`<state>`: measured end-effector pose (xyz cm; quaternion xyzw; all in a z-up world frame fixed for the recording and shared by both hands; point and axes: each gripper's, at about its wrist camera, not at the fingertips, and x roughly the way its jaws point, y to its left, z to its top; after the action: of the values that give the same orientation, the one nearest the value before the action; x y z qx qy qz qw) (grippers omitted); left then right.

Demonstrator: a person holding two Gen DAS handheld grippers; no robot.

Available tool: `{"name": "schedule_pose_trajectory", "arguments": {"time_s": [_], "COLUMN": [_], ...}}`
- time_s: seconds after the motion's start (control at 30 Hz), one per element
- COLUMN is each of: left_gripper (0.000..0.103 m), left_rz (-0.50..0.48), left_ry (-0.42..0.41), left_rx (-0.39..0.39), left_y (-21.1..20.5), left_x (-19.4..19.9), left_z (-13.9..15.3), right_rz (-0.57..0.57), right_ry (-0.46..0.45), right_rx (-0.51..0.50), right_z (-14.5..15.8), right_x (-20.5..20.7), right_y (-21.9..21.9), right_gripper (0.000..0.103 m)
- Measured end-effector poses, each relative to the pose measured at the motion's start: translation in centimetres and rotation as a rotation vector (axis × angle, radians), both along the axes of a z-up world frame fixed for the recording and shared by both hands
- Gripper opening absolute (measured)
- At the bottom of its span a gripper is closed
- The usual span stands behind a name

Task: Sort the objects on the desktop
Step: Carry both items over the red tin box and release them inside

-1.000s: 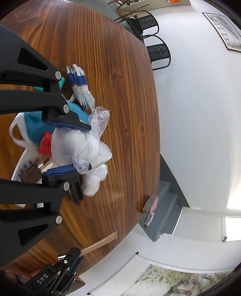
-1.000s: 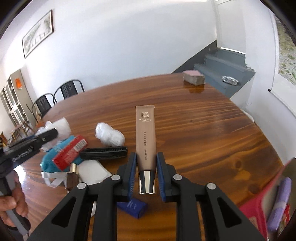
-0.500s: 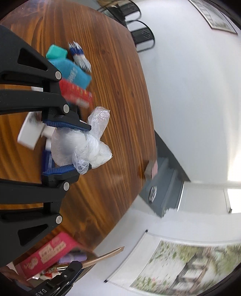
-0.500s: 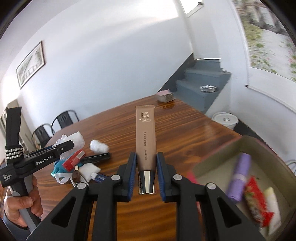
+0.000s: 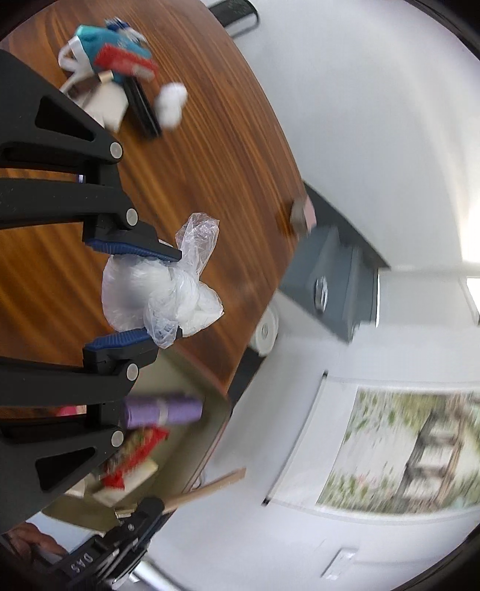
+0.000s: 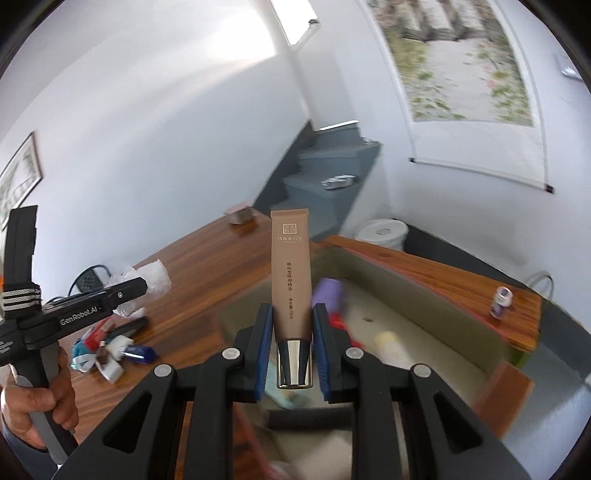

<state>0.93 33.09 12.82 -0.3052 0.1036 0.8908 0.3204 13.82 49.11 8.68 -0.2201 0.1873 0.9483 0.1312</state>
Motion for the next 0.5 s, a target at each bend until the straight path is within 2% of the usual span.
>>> {"name": "schedule_pose_trajectory", "arguments": {"time_s": [0.3,0.43,0.5], "left_gripper": [0.039,0.063,0.064], "left_rz": [-0.120,-0.173,-0.176], "left_ry": [-0.041,-0.064,-0.057], "left_rx": [-0.001,-0.025,-0.029], "left_y": [5.1,6.9,6.9], "left_x": [1.7,2.2,2.4], "left_z": [-1.1,-1.7,-1.9], "right_rz": [-0.021,-0.035,-0.037], "right_ry": [-0.027,-0.036,-0.035], "right_rx": [-0.066,-0.094,-0.098], "right_z": [-1.3,-2.0,-2.0], "right_x": [0.5,1.2,1.4], "right_y": [2.1,3.0,3.1], "right_gripper": [0.026,0.026,0.026]}}
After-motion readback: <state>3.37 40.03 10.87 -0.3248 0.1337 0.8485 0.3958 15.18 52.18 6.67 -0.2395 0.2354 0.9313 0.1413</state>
